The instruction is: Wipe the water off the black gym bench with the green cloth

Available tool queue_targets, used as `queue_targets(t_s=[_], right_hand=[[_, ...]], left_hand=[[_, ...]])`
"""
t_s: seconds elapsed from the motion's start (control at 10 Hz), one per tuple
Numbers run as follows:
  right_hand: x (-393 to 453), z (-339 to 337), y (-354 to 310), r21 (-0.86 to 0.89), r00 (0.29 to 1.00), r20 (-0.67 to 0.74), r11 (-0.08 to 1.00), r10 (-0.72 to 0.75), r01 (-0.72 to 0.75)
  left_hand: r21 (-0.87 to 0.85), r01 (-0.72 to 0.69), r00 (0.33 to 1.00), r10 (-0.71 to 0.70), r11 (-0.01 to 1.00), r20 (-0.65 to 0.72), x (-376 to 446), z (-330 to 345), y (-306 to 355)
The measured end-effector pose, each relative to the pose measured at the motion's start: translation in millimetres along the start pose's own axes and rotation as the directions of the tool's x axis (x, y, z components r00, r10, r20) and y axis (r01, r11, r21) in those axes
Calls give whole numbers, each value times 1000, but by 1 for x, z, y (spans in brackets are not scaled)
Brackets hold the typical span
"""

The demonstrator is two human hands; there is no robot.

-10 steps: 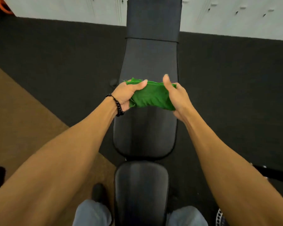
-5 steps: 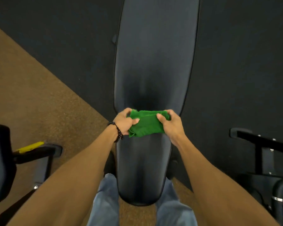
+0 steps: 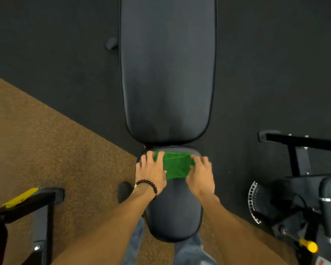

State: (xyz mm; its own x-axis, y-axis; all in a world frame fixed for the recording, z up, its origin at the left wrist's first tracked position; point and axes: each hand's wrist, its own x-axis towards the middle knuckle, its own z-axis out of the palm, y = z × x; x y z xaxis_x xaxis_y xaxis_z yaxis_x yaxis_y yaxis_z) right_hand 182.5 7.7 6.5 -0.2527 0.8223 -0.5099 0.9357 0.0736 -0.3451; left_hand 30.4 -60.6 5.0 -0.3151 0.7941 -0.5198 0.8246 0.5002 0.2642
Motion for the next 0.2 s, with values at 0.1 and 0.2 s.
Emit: queue_targets(t_s=[0.1, 0.2], right_hand=[[-1, 1, -6, -84, 958, 262, 986, -118, 144], [-3, -6, -1, 51, 929, 365, 998, -52, 36]], left_hand=[[72, -87, 974, 70, 994, 213, 0, 6, 9], [50, -64, 937, 43, 997, 347, -7, 8, 12]])
